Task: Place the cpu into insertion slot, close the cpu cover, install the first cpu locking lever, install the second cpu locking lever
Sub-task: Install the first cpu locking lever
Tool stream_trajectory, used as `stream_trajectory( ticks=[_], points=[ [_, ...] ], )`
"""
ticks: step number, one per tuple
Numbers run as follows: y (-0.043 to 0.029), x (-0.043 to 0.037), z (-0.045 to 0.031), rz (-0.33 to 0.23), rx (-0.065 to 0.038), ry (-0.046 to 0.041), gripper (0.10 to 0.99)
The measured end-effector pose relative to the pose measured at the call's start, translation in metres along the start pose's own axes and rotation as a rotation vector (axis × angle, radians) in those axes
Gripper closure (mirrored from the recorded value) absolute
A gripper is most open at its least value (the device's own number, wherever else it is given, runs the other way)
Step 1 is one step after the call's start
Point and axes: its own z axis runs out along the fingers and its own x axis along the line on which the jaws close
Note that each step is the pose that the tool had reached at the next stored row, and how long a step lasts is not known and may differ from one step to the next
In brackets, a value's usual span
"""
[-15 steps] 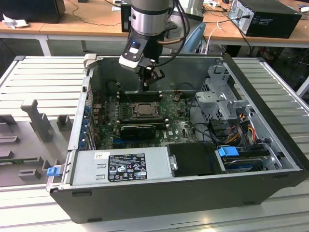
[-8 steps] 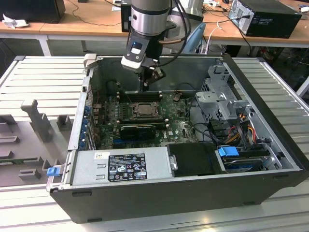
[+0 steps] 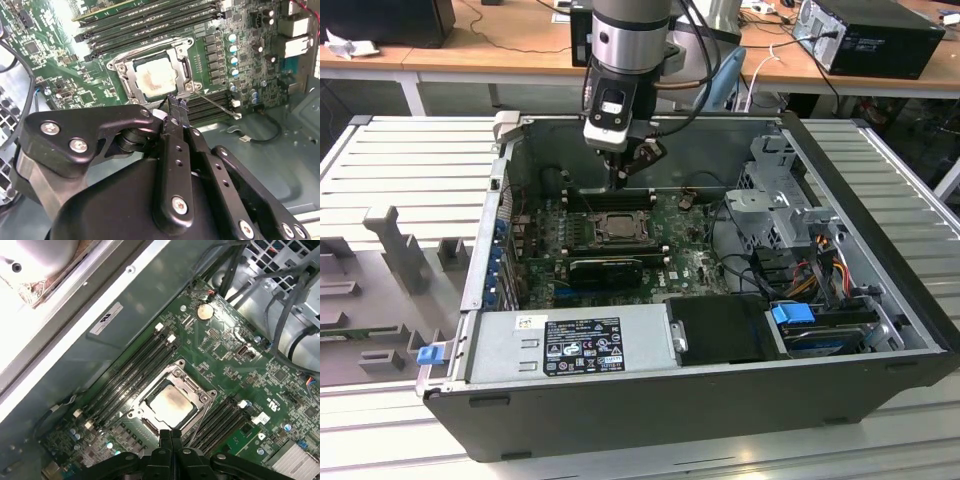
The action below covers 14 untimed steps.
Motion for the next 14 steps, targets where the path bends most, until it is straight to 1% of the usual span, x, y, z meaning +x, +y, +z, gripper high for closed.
stream_trajectory(
  ticks=[2, 5, 8, 11, 14],
  points=[
    [0.0000, 0.0000, 0.0001, -0.028, 0.001, 0.0007, 0.980],
    [0.0000, 0.0000, 0.0001, -0.105, 0.006, 0.0021, 0.980],
    [0.0000, 0.0000, 0.0002, -0.169, 0.009, 0.0033, 0.980],
    [0.0000, 0.0000, 0.0004, -0.208, 0.006, -0.0021, 0.980],
    [0.0000, -0.0001, 0.0004, -0.245, 0.007, -0.0030, 0.980]
  ],
)
